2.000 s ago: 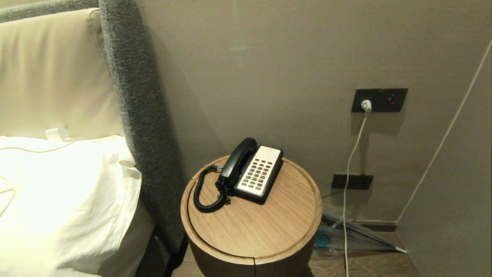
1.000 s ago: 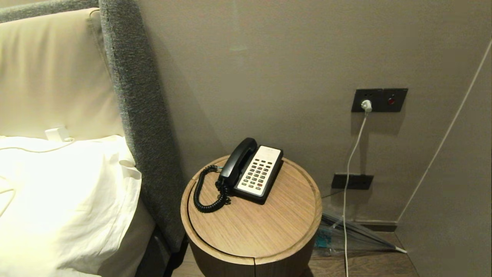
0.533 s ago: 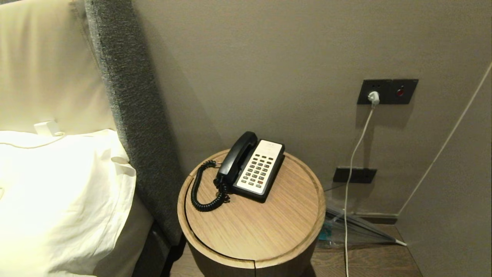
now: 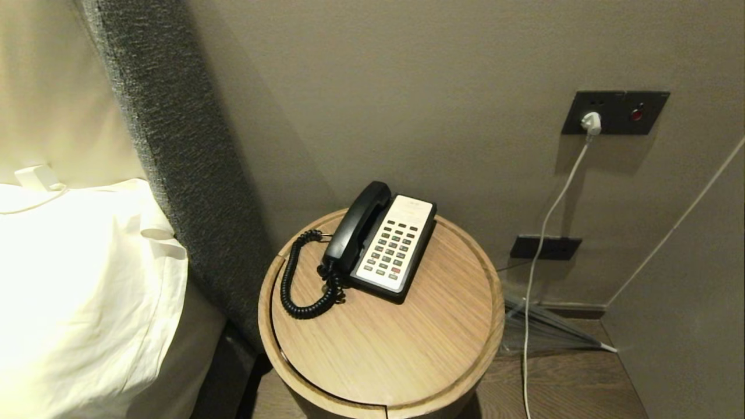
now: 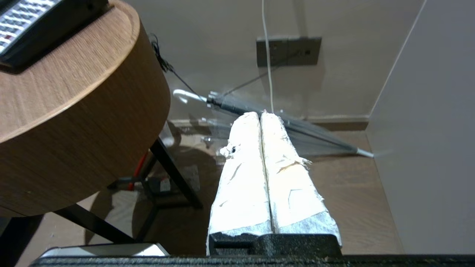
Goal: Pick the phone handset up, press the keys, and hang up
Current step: Pick up the desk phone handset
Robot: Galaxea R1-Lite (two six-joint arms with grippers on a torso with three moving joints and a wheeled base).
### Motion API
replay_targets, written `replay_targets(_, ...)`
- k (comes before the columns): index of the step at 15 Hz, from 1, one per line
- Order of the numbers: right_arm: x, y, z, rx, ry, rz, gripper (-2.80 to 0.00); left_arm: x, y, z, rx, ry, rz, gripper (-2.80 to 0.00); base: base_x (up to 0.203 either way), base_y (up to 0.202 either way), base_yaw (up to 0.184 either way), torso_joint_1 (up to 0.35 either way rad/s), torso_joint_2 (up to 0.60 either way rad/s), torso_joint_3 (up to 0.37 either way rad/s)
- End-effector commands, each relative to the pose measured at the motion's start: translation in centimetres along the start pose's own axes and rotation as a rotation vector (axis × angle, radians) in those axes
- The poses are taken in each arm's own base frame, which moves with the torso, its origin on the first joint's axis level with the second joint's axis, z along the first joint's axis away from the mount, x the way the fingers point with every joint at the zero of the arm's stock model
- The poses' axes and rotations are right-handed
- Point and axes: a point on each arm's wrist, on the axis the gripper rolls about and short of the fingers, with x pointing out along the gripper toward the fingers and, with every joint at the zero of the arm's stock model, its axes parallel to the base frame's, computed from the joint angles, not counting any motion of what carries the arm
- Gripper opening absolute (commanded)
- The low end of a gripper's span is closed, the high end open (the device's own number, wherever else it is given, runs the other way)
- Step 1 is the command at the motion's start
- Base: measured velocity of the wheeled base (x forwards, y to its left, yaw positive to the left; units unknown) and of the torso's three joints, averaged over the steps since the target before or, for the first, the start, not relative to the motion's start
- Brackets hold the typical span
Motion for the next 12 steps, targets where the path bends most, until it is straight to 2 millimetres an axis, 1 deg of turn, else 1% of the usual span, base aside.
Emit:
replay_targets(1,0.01,0.00,0.00,0.000,0.001,0.000,-2.80,0.22,0.00,-1.13,0.000,0.040,0.001,-2.80,0.000,0.000,0.000,0.002,0.00,-0.207)
replay_targets(12,0.00,0.00,0.01,0.000,0.000,0.000,-2.80,0.21,0.00,-1.11,0.000,0.037,0.001,-2.80,0.000,0.000,0.000,0.002,0.00,-0.196)
